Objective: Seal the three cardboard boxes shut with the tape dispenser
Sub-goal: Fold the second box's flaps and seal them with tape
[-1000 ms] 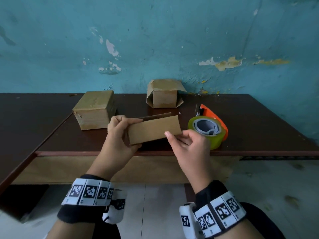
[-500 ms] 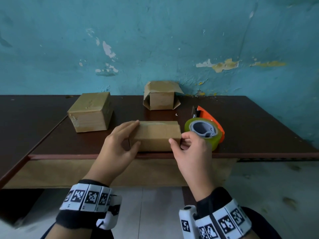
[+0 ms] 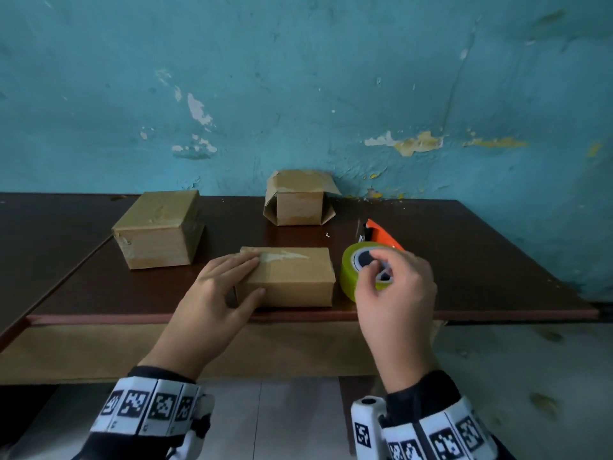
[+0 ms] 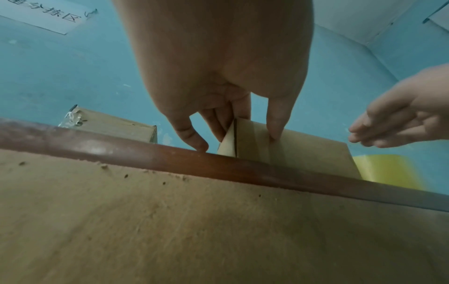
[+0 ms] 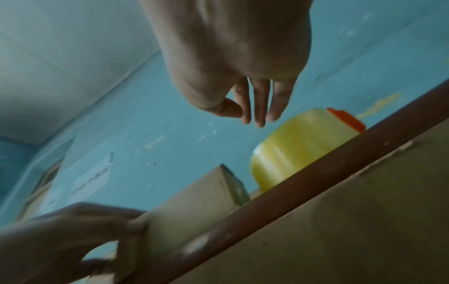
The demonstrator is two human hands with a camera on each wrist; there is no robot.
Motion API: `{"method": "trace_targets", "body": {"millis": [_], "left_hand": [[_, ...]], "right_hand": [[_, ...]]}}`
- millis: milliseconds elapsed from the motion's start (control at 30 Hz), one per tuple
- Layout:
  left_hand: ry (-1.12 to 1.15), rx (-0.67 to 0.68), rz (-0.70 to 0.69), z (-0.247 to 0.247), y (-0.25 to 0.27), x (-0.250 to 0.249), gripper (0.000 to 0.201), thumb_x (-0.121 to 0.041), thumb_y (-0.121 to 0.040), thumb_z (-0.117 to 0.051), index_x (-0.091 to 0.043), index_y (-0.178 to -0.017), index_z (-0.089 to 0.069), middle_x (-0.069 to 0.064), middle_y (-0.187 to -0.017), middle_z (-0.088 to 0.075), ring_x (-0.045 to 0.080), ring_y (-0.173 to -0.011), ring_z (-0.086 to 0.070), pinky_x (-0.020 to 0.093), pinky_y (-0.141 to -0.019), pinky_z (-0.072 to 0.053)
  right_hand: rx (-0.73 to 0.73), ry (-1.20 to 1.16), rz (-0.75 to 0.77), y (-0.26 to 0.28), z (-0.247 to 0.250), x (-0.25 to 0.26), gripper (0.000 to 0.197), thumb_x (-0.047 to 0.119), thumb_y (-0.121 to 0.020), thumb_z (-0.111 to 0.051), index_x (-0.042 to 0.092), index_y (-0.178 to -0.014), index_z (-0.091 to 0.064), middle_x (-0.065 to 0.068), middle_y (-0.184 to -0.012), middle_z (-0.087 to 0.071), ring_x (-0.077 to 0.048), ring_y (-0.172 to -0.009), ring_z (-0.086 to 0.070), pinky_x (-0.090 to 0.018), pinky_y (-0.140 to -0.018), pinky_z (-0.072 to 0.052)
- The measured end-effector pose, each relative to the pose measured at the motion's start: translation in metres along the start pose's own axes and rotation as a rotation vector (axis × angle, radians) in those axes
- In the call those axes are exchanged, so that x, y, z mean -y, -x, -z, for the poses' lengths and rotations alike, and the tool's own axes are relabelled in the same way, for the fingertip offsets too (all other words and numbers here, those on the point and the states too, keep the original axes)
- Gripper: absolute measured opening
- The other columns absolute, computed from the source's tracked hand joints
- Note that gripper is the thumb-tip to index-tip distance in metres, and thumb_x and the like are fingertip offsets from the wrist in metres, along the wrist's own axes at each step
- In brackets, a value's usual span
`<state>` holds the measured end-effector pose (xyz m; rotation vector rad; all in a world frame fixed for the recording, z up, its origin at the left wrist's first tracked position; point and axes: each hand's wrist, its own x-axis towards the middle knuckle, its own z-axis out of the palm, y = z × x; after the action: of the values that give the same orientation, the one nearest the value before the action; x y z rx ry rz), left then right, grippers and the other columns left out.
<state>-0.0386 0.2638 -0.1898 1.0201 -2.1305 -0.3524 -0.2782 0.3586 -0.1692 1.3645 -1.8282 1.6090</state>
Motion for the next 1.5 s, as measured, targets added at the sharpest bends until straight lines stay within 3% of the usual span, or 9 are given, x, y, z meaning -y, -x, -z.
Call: {"method": "trace_targets", "body": {"millis": [67,167,233,367,567,833,1033,1200,1500], "left_hand": [[0.015,0.0,0.006,-0.001,0.001,0.0,0.059,-0.032,-0.093,-0.074,-0.025,-0.149,-0.055,-0.018,-0.152,-0.051,-0.004,-0.145,-0.036,0.027,-0.12,-0.032],[0.055,0.0,-0.015,-0.002,0.003,-0.001,0.059,-0.03,-0.092,-0.076,-0.026,-0.148,-0.057,-0.022,-0.149,-0.052,-0.006,-0.144,-0.037,0.02,-0.117,-0.033],[0.07,0.005,-0.033,-0.003,0.005,-0.004,0.06,-0.031,-0.09,-0.077,-0.027,-0.147,-0.058,-0.025,-0.147,-0.052,-0.004,-0.143,-0.039,0.022,-0.115,-0.038],[0.043,-0.003,-0.05,-0.006,0.004,-0.003,0.064,-0.032,-0.087,-0.082,-0.028,-0.146,-0.059,-0.026,-0.147,-0.053,0.0,-0.142,-0.042,0.028,-0.113,-0.044],[0.028,-0.021,-0.098,-0.014,0.004,0.003,0.083,-0.009,-0.072,-0.092,-0.025,-0.146,-0.059,-0.027,-0.149,-0.051,0.004,-0.142,-0.045,0.032,-0.116,-0.044],[0.094,-0.042,-0.114,-0.022,0.006,0.006,0.081,-0.004,-0.074,-0.09,-0.022,-0.146,-0.059,-0.022,-0.151,-0.051,0.008,-0.141,-0.045,0.029,-0.116,-0.039],[0.136,-0.014,-0.08,-0.022,0.007,0.003,0.078,-0.009,-0.081,-0.086,-0.025,-0.15,-0.053,-0.021,-0.152,-0.049,0.01,-0.146,-0.041,0.046,-0.12,-0.042],[0.146,0.004,-0.074,-0.021,0.005,0.002,0.077,-0.011,-0.083,-0.084,-0.025,-0.151,-0.052,-0.021,-0.152,-0.048,0.007,-0.147,-0.038,0.043,-0.122,-0.039],[0.129,-0.051,-0.144,-0.026,0.0,0.006,0.074,0.002,-0.074,-0.083,-0.017,-0.142,-0.061,-0.016,-0.147,-0.055,0.008,-0.141,-0.045,0.02,-0.119,-0.033]], "right_hand": [[0.023,0.134,-0.123,-0.012,0.001,-0.007,0.025,0.017,-0.093,-0.066,0.013,-0.117,-0.072,-0.007,-0.113,-0.07,-0.027,-0.106,-0.058,-0.038,-0.084,-0.052],[0.307,0.181,-0.656,-0.033,-0.009,-0.026,0.056,0.044,-0.094,-0.063,0.021,-0.144,-0.052,-0.012,-0.135,-0.058,-0.036,-0.124,-0.053,-0.055,-0.1,-0.051],[0.41,0.101,-0.826,-0.042,-0.016,-0.034,0.067,0.053,-0.081,-0.062,0.019,-0.138,-0.05,-0.012,-0.127,-0.063,-0.039,-0.117,-0.06,-0.058,-0.095,-0.055],[0.43,0.207,-0.804,-0.047,-0.02,-0.036,0.045,0.048,-0.077,-0.071,0.015,-0.105,-0.058,-0.009,-0.096,-0.066,-0.034,-0.093,-0.068,-0.054,-0.079,-0.062],[0.448,0.311,-0.805,-0.052,-0.01,-0.039,0.025,0.036,-0.085,-0.075,0.015,-0.091,-0.064,-0.007,-0.083,-0.069,-0.024,-0.071,-0.07,-0.034,-0.053,-0.054],[0.131,0.236,-0.465,-0.043,-0.01,-0.029,0.023,0.022,-0.104,-0.06,0.004,-0.117,-0.06,-0.013,-0.104,-0.067,-0.03,-0.093,-0.068,-0.039,-0.069,-0.055],[-0.02,-0.022,-0.188,-0.039,-0.012,-0.017,0.026,0.015,-0.104,-0.059,0.008,-0.128,-0.058,-0.005,-0.117,-0.062,-0.009,-0.101,-0.058,-0.019,-0.083,-0.044],[-0.06,-0.1,-0.027,-0.036,-0.013,-0.011,0.034,0.013,-0.103,-0.061,0.006,-0.136,-0.059,-0.009,-0.131,-0.051,0.004,-0.112,-0.049,0.004,-0.093,-0.036],[0.111,-0.172,0.228,-0.039,-0.011,0.006,0.047,-0.006,-0.09,-0.069,0.009,-0.134,-0.062,-0.01,-0.134,-0.048,-0.009,-0.126,-0.05,-0.019,-0.111,-0.043]]}}
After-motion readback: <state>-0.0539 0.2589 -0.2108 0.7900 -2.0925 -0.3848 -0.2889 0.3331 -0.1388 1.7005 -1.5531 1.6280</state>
